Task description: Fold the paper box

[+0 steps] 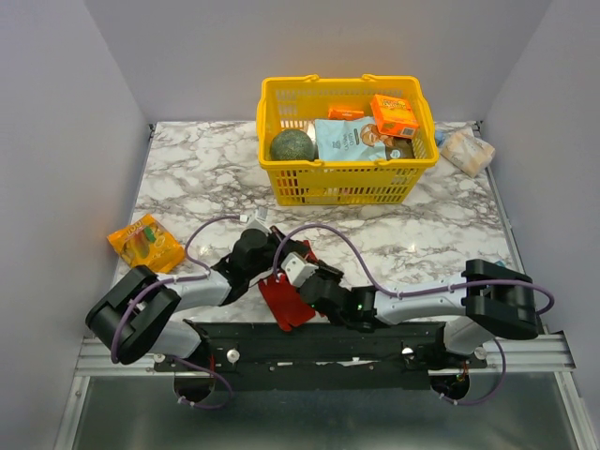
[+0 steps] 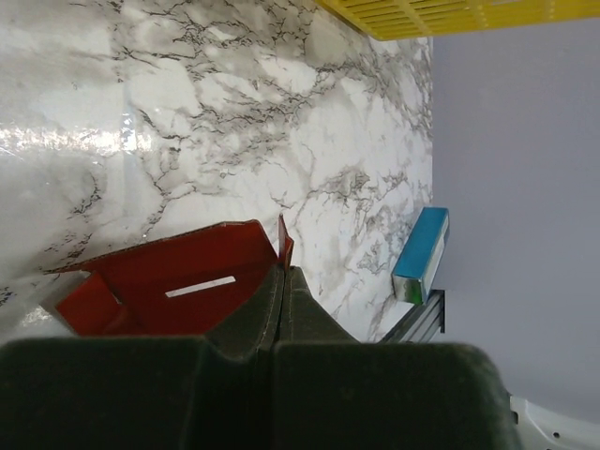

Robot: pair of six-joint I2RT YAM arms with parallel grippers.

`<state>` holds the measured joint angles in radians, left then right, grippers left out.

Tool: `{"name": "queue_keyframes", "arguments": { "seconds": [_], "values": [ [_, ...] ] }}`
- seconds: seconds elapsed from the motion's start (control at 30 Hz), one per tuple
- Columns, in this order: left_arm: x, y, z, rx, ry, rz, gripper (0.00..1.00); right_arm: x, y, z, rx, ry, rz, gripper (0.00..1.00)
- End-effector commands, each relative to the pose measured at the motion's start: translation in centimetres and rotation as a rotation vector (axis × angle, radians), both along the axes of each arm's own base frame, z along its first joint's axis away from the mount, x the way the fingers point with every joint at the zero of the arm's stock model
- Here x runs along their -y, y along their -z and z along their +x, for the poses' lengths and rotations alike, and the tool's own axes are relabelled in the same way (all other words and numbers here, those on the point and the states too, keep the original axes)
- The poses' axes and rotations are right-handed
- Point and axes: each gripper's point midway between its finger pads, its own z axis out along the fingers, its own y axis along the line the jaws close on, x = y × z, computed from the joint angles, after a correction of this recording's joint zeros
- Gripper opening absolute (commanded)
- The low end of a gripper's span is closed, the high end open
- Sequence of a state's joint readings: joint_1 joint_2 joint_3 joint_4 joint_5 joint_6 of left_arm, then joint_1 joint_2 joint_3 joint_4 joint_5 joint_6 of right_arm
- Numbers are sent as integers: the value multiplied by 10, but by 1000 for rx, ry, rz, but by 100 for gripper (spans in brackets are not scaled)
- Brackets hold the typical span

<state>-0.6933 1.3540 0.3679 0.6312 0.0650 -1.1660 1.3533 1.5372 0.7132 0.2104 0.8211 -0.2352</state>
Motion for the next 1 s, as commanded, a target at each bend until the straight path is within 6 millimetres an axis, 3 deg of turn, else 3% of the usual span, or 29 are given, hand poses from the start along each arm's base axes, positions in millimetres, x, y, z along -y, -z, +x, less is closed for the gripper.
{"name": "queue_keyframes", "arguments": {
  "seconds": [0.0, 0.1, 0.27, 0.37, 0.4, 0.57, 0.6, 0.73, 0.77, 0.8, 0.87, 0.97],
  "values": [
    [-10, 4, 6, 12, -65, -16, 0, 0, -17, 0, 7, 48, 60, 56],
    [-20, 2, 14, 38, -131, -5, 0, 2, -29, -1, -19, 85, 113, 72],
    [-46, -6, 22, 111, -268, -28, 0, 9, -46, -11, -127, 176, 245, 83],
    [-64, -15, 26, 179, -359, -60, 0, 2, -63, -18, -233, 219, 377, 84],
    [-68, -18, 26, 198, -373, -65, 0, -10, -72, -24, -299, 200, 439, 84],
    [-85, -29, 27, 287, -452, -69, 0, -31, -87, -40, -621, 251, 711, 83],
    [-87, -29, 26, 299, -459, -68, 0, -40, -89, -51, -721, 213, 749, 83],
    [-95, -36, 23, 351, -486, -84, 0, -58, -92, -53, -935, 204, 961, 81],
    [-97, -40, 22, 370, -493, -97, 0, -51, -77, -46, -988, 274, 1011, 81],
    [-99, -39, 22, 374, -507, -89, 0, -54, -75, -51, -1059, 261, 1036, 79],
    [-99, -43, 19, 401, -510, -92, 0, -55, -71, -41, -1114, 300, 1142, 76],
    [-96, -42, 18, 412, -510, -85, 0, -61, -75, -43, -1182, 303, 1207, 75]
  ]
}}
